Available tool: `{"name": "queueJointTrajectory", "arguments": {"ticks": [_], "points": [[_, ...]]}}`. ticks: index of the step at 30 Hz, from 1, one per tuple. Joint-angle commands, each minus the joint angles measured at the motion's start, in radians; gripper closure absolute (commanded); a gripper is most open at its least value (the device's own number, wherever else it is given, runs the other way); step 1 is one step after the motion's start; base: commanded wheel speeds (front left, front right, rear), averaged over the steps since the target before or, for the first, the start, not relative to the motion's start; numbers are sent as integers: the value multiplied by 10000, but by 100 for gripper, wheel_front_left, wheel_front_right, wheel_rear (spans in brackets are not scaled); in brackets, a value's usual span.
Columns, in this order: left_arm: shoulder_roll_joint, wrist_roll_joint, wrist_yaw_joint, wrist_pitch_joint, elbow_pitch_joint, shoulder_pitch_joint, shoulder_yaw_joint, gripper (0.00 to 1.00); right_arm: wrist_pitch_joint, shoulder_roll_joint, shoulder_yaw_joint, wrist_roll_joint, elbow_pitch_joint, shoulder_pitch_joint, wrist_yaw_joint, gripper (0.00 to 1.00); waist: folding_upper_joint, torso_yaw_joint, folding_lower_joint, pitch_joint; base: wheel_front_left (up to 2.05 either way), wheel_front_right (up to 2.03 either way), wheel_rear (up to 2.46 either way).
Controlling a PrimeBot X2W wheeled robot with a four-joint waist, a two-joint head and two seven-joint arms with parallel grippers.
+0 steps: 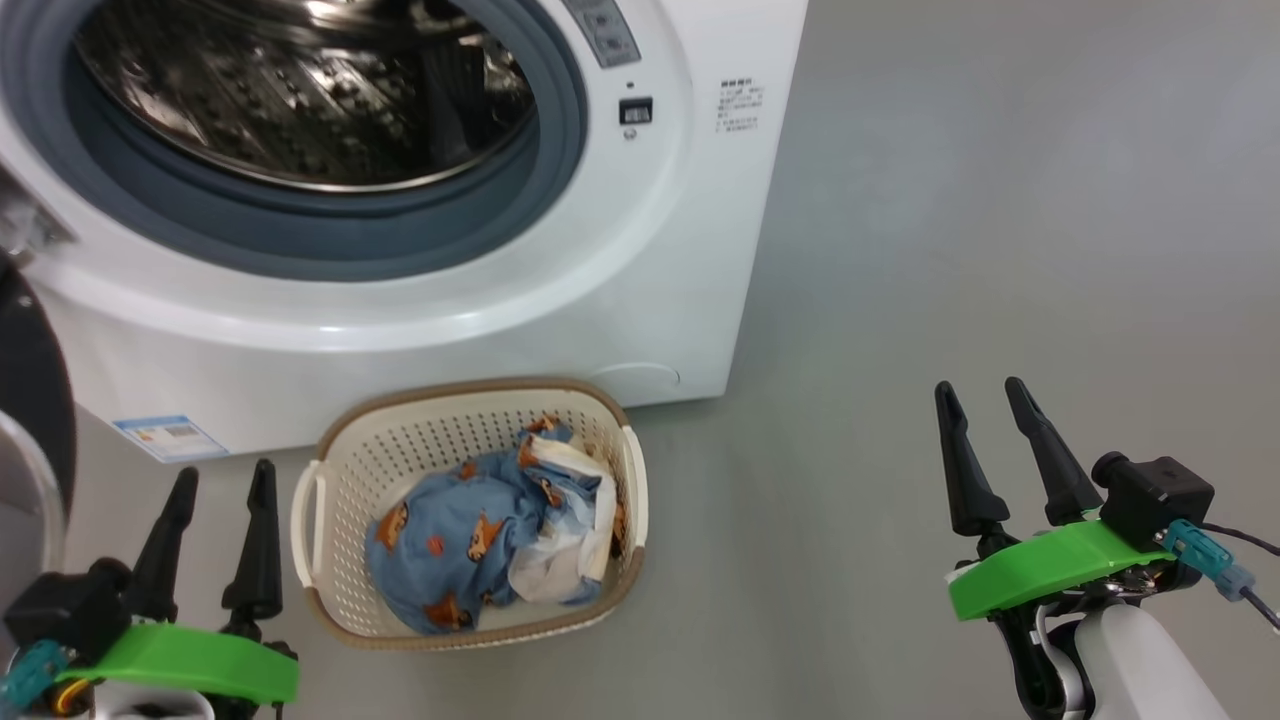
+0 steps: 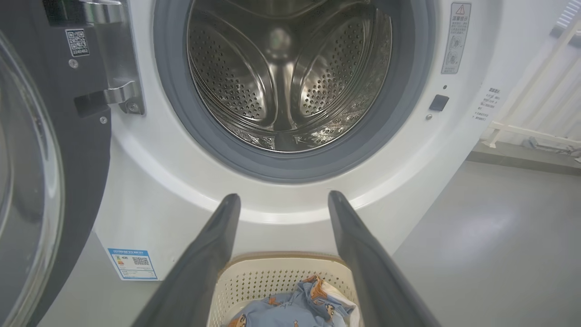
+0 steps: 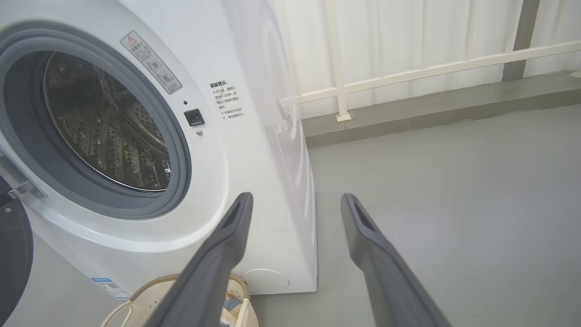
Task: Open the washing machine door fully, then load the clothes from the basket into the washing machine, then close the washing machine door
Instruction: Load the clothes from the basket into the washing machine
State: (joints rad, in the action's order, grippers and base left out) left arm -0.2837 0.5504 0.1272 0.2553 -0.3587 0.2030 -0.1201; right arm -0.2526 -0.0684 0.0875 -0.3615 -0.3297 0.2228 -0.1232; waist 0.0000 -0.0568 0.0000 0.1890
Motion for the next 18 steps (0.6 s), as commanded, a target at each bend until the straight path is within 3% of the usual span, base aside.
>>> {"name": "queueJointTrajectory", "arguments": {"ticks": [1,18], "points": [[-389,119,34,65,140,451,252,0,-92,-2,109,157,272,343,-75,0,0,-151,0,471,0,0,0],[-1286,666,35,65,-957,2007,-1374,0,-92,175,-77,520,498,1101,-75,0,0,-430,0,2733,0,0,0]]}}
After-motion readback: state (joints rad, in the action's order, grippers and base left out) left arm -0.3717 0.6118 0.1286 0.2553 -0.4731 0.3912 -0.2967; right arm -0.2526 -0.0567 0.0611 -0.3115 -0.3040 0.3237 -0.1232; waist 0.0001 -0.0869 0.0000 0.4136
